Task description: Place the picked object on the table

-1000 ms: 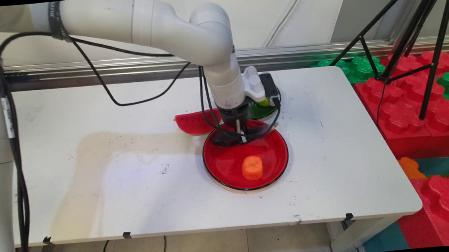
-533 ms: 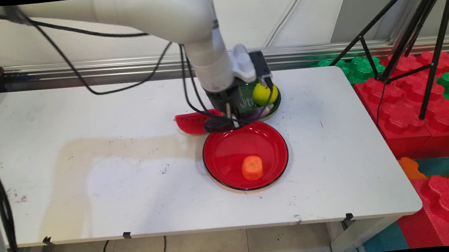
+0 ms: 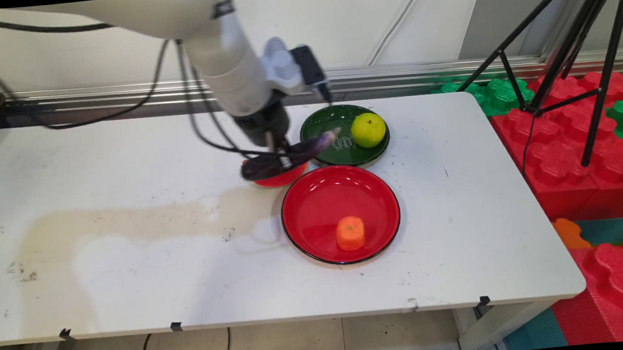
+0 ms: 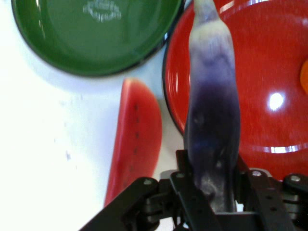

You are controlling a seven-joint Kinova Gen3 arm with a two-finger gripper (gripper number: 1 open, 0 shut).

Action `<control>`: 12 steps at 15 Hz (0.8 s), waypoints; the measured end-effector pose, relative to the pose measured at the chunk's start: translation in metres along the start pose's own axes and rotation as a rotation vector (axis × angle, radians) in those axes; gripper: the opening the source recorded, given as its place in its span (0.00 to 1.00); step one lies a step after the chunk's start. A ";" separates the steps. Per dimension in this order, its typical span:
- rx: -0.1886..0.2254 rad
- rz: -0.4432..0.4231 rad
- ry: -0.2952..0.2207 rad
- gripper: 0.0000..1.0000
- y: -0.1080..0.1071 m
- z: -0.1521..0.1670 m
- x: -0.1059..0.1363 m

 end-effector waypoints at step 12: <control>-0.048 -0.253 -0.077 0.00 0.019 -0.014 -0.105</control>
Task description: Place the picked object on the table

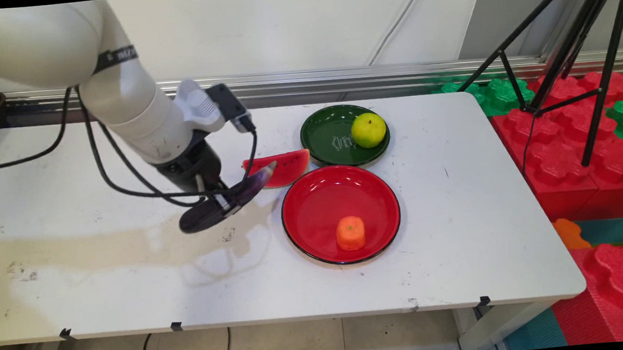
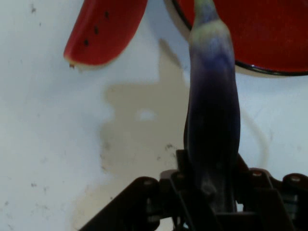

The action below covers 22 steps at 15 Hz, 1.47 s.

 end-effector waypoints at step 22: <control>-0.024 -0.192 -0.023 1.00 -0.021 0.093 -0.006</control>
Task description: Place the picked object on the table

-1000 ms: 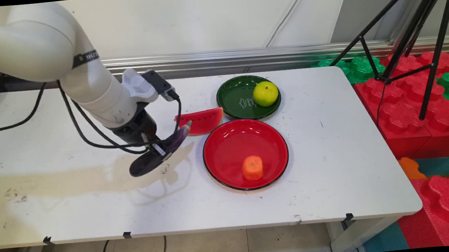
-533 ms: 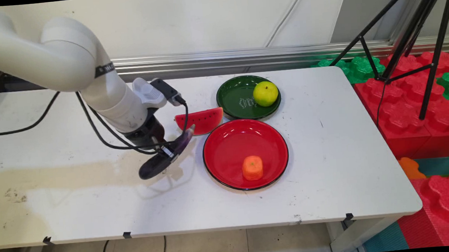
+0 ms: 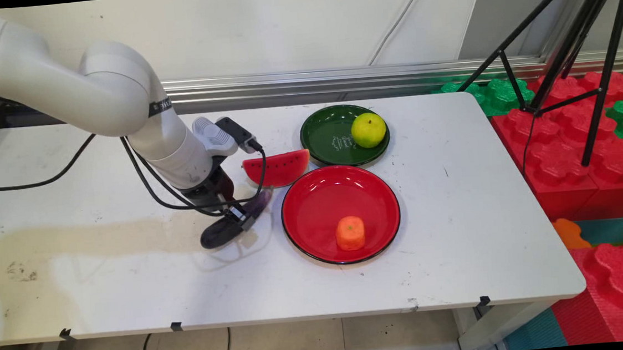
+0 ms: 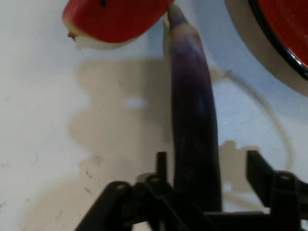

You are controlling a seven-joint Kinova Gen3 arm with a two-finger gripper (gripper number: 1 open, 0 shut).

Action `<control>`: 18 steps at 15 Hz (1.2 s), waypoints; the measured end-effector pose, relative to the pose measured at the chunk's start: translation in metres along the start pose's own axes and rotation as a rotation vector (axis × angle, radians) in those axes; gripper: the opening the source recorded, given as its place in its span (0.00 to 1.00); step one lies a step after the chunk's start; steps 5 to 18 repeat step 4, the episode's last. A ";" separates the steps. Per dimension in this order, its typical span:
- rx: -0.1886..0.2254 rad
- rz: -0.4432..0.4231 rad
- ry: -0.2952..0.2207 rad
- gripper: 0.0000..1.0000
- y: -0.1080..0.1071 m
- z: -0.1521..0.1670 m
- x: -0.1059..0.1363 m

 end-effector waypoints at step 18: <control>-0.002 0.022 0.011 1.00 -0.001 0.001 -0.001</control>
